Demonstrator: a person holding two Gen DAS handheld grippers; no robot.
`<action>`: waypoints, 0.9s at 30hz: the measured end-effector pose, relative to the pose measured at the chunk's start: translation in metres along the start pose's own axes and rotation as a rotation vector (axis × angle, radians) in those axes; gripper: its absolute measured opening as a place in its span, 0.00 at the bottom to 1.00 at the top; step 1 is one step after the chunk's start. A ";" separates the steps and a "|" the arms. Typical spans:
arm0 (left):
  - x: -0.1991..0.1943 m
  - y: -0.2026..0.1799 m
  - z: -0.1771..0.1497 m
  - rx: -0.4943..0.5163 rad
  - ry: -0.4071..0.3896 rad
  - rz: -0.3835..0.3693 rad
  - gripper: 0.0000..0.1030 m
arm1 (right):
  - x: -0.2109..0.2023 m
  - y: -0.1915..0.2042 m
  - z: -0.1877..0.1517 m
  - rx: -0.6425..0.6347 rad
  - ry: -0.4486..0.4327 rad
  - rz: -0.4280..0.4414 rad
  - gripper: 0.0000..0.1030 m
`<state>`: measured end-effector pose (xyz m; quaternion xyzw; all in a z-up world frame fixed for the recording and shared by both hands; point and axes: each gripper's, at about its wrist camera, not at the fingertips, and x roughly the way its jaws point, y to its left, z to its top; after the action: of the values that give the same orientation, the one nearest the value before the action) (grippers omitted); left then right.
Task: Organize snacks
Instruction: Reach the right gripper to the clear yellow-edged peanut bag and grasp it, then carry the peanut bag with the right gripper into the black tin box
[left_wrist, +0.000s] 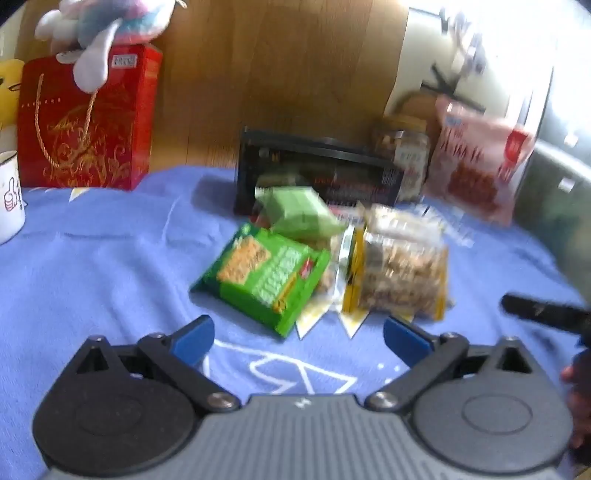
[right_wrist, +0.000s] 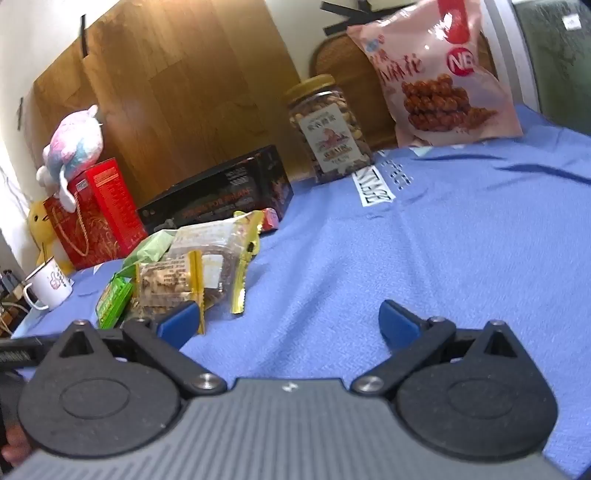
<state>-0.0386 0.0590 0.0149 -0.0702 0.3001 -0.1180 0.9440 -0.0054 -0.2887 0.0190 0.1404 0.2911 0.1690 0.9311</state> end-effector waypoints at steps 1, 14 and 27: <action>-0.004 0.003 0.003 0.001 -0.014 -0.009 0.90 | -0.001 0.003 0.000 -0.021 0.001 0.008 0.85; 0.048 -0.019 0.046 0.020 0.088 -0.259 0.58 | 0.035 0.059 0.009 -0.260 0.080 0.124 0.40; 0.044 -0.022 0.021 -0.055 0.151 -0.299 0.31 | 0.030 0.059 -0.001 -0.224 0.116 0.193 0.21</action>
<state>0.0041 0.0271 0.0123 -0.1307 0.3594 -0.2537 0.8885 0.0038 -0.2234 0.0249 0.0532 0.3090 0.2969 0.9020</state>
